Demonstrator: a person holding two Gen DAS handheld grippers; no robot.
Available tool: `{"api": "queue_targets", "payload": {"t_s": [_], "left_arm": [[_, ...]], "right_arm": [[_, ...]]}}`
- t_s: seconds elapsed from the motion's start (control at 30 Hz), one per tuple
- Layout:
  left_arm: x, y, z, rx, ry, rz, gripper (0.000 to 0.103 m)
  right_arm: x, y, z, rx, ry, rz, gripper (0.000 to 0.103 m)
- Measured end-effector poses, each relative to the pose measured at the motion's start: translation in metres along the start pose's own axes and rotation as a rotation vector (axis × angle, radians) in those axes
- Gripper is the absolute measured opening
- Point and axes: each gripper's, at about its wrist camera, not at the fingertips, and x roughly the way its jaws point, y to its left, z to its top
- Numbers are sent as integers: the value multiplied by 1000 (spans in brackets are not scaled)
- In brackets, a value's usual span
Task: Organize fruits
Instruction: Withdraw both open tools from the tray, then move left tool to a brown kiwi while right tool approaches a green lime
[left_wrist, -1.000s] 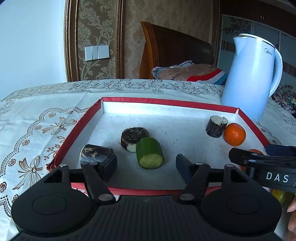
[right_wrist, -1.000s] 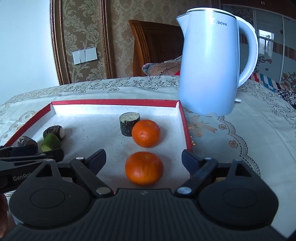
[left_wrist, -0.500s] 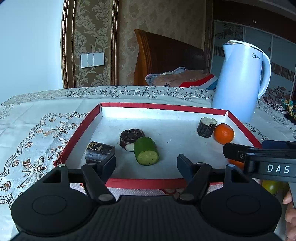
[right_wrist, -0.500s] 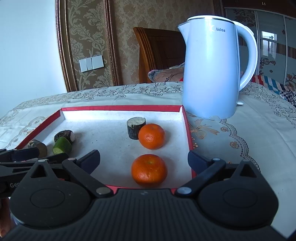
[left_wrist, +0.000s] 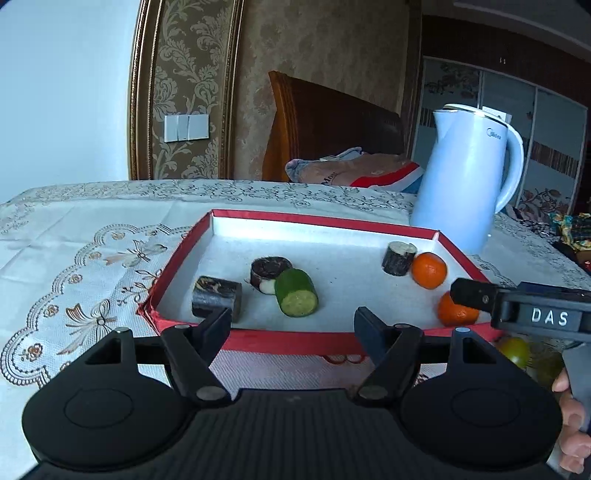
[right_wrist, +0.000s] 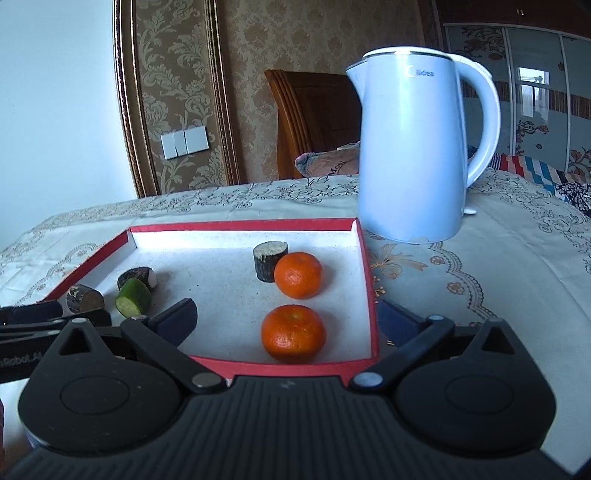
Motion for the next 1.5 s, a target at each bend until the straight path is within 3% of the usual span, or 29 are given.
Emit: {"api": "queue_targets", "payload": {"t_s": [0.1,0.23,0.37,0.57,0.77,0.93,1.1,1.17,1.3,1.5], "left_arm": [[-12,0,-8,2,23,-73,74],[-19,-11,-21,92,67,-113,74],[-15,-22,-29,169,98,-96,74],[-8,-21,-32,164,150,-86,74],[-5,-24,-34,183,172,-90,73],[-6,-26,-34,192,164,-91,56],[-7,-29,-35,214,158,-115,39],[-8,-31,-35,226,157,-114,37],[-8,-33,-36,238,155,-121,33],[-9,-36,-37,257,151,-123,30]], "right_arm": [[-15,-12,-1,57,-40,7,103],[-33,-27,-2,104,-61,0,103],[-52,-46,-7,128,-59,-22,103],[-78,-64,-26,42,-45,-75,103],[-92,-84,-45,39,-2,-75,103],[-89,-75,-46,-28,16,-72,103],[-77,-57,-45,-112,65,-89,97],[-71,-55,-44,-124,91,-83,88],[-64,-53,-45,-129,124,-68,80],[-57,-54,-46,-122,162,-43,55]]}}
